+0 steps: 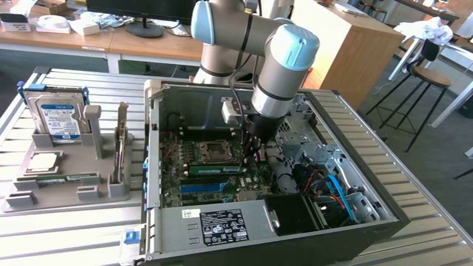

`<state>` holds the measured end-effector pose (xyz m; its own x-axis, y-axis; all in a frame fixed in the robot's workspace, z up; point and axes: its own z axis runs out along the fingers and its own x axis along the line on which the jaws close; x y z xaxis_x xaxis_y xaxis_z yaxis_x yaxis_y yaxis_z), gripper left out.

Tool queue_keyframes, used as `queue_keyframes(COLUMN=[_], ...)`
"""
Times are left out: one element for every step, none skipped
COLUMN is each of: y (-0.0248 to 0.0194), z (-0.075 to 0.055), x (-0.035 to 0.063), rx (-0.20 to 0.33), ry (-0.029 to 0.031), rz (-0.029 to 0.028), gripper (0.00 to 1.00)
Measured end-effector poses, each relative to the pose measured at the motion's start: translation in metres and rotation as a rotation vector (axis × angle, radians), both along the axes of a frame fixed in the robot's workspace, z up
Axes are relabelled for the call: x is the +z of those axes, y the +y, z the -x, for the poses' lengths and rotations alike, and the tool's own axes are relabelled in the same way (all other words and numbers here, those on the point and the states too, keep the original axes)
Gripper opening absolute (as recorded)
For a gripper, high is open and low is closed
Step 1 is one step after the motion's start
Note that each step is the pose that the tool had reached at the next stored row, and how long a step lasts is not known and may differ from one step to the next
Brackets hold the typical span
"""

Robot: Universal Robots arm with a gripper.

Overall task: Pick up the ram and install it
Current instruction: 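Press down the ram until it locks into place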

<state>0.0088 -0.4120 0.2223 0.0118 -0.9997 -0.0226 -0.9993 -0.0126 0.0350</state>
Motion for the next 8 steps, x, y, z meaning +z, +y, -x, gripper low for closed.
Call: queue_keyframes(y=[0.0, 0.0, 0.0, 0.0, 0.0, 0.0, 0.0, 0.0], z=[0.0, 0.0, 0.0, 0.0, 0.0, 0.0, 0.0, 0.0], x=[0.0, -0.0001, -0.0001, -0.0002, -0.0004, -0.0005, -0.0005, -0.0005], rx=[0.0, 0.0, 0.0, 0.0, 0.0, 0.0, 0.0, 0.0], ry=[0.0, 0.0, 0.0, 0.0, 0.0, 0.0, 0.0, 0.0], rz=[-0.0001, -0.0001, -0.0003, -0.0002, -0.0001, -0.0001, 0.0, -0.0001], gripper=[0.1, 0.1, 0.1, 0.1, 0.1, 0.1, 0.1, 0.1])
